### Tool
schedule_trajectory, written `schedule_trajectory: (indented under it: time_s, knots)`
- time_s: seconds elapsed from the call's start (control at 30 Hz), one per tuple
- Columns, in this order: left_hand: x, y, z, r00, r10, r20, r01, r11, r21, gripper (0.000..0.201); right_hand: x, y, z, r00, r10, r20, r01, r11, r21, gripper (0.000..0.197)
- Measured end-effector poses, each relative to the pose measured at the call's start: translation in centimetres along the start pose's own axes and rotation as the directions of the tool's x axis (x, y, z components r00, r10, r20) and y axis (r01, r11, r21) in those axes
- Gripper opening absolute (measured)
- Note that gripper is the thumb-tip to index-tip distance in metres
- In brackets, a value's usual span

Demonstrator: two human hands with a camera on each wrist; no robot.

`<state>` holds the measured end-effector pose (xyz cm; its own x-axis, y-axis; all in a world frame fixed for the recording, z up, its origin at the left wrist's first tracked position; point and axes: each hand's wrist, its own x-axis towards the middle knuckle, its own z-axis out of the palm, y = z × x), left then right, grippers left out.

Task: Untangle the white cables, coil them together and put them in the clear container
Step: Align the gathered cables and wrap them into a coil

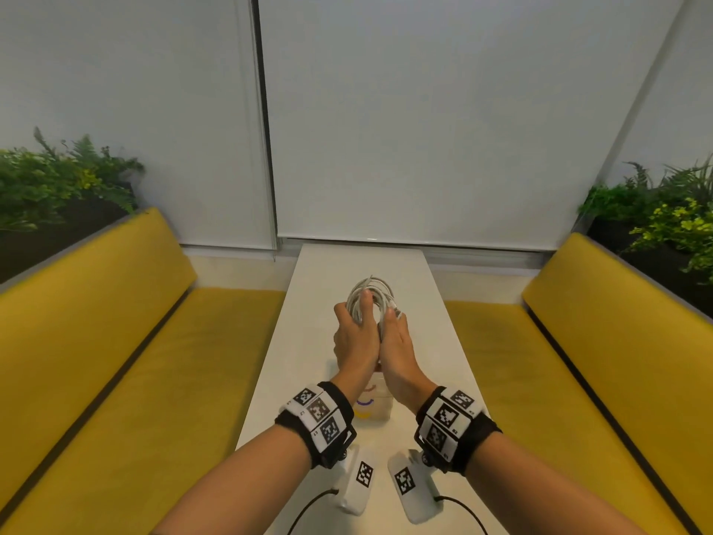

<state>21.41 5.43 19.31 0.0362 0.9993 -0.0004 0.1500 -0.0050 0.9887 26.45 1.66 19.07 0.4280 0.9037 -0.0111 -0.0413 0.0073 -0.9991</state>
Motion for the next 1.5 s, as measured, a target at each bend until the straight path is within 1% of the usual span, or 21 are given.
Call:
schedule_trajectory:
  time_s: [0.07, 0.13, 0.2, 0.27, 0.3, 0.33, 0.37, 0.4, 0.43, 0.47, 0.57, 0.63, 0.73, 0.8, 0.87, 0.97, 1.1, 1.2, 1.27, 1.33, 1.5]
  knots:
    - [0.6, -0.4, -0.4, 0.999, -0.018, -0.032, 0.018, 1.000, -0.010, 0.059, -0.1, -0.5, 0.3, 0.998, 0.006, 0.058, -0.003, 0.999, -0.048, 0.040]
    - [1.0, -0.5, -0.8, 0.999, 0.017, -0.048, -0.018, 1.000, -0.015, 0.060, -0.2, -0.8, 0.5, 0.994, -0.018, 0.104, 0.027, 0.996, -0.090, 0.047]
    - [1.1, -0.5, -1.1, 0.996, 0.059, -0.062, -0.060, 0.998, -0.011, 0.057, -0.5, -0.8, 0.6, 0.994, -0.052, 0.100, 0.070, 0.979, -0.190, 0.049]
    - [1.2, -0.4, -1.3, 0.995, 0.080, -0.064, -0.079, 0.997, 0.020, 0.059, -0.6, -0.6, 0.9, 0.993, -0.090, 0.073, 0.108, 0.952, -0.285, 0.044]
    - [1.2, -0.2, -1.5, 0.994, 0.084, -0.066, -0.081, 0.996, 0.038, 0.062, -0.6, -0.5, 0.9, 0.991, -0.122, 0.060, 0.136, 0.918, -0.373, 0.040]
    - [1.3, -0.1, -1.6, 0.994, 0.085, -0.073, -0.081, 0.995, 0.060, 0.064, -0.5, -0.5, 0.9, 0.988, -0.148, 0.044, 0.150, 0.851, -0.503, 0.039]
    - [1.3, 0.0, -1.9, 0.993, 0.091, -0.081, -0.084, 0.993, 0.086, 0.067, -0.4, -0.3, 0.6, 0.987, -0.160, 0.020, 0.137, 0.768, -0.626, 0.041]
    - [1.5, 0.1, -2.1, 0.993, 0.095, -0.075, -0.086, 0.990, 0.112, 0.071, 0.0, 0.2, 0.3, 0.987, -0.159, 0.004, 0.119, 0.723, -0.681, 0.042]
    - [1.6, 0.2, -2.3, 0.994, 0.095, -0.054, -0.087, 0.987, 0.137, 0.074, 0.2, 0.5, 0.1, 0.991, -0.134, 0.011, 0.107, 0.734, -0.671, 0.043]
    - [1.8, 0.3, -2.4, 0.997, 0.075, -0.032, -0.069, 0.985, 0.160, 0.077, 0.4, 0.8, 0.0, 0.993, -0.107, 0.046, 0.113, 0.787, -0.606, 0.044]
    - [2.0, 0.0, -2.4, 0.999, -0.046, 0.017, 0.043, 0.989, 0.138, 0.078, 0.4, 1.1, 0.1, 0.995, -0.050, 0.090, 0.074, 0.956, -0.283, 0.041]
    - [1.8, 0.0, -2.5, 0.990, -0.127, 0.054, 0.123, 0.990, 0.070, 0.078, -0.1, 0.4, -0.2, 0.995, -0.038, 0.087, 0.051, 0.987, -0.151, 0.030]
    - [1.5, -0.3, -2.9, 0.972, -0.169, 0.162, 0.174, 0.985, -0.016, 0.067, 0.3, 0.9, -0.5, 0.995, -0.085, 0.045, 0.088, 0.993, -0.076, 0.030]
    - [1.2, -0.7, -2.8, 0.958, -0.157, 0.242, 0.173, 0.984, -0.049, 0.060, 0.9, 1.6, -0.5, 0.997, -0.074, 0.015, 0.075, 0.996, -0.056, 0.034]
    - [0.9, -1.4, -2.5, 0.950, -0.149, 0.274, 0.189, 0.974, -0.128, 0.056, 1.2, 1.8, -0.2, 0.997, -0.057, -0.042, 0.056, 0.998, -0.026, 0.027]
    - [0.8, -2.3, -2.1, 0.969, -0.153, 0.191, 0.191, 0.962, -0.197, 0.053, 1.3, 2.1, 0.5, 0.998, -0.033, -0.052, 0.032, 0.999, -0.010, 0.024]
    - [1.0, -2.3, -1.6, 0.964, -0.229, 0.137, 0.257, 0.937, -0.238, 0.059, 1.3, 2.1, 0.6, 0.998, -0.001, -0.066, -0.001, 1.000, -0.030, 0.022]
    - [1.3, -2.0, -1.9, 0.963, -0.208, 0.171, 0.244, 0.941, -0.233, 0.055, 1.2, 2.2, 0.2, 1.000, -0.021, -0.016, 0.019, 0.995, -0.094, 0.036]
    - [1.6, -2.1, -2.2, 0.962, -0.199, 0.185, 0.240, 0.942, -0.233, 0.053, 1.2, 2.5, -0.2, 0.998, -0.047, 0.034, 0.052, 0.982, -0.179, 0.037]
    - [1.6, -2.5, -2.3, 0.962, -0.190, 0.194, 0.234, 0.942, -0.240, 0.051, 1.1, 2.6, -0.8, 0.997, -0.034, 0.075, 0.051, 0.971, -0.235, 0.045]
    - [1.9, -3.8, -2.2, 0.969, -0.140, 0.203, 0.185, 0.957, -0.222, 0.042, 0.2, 2.0, -1.5, 0.982, 0.032, 0.187, 0.000, 0.986, -0.167, 0.042]
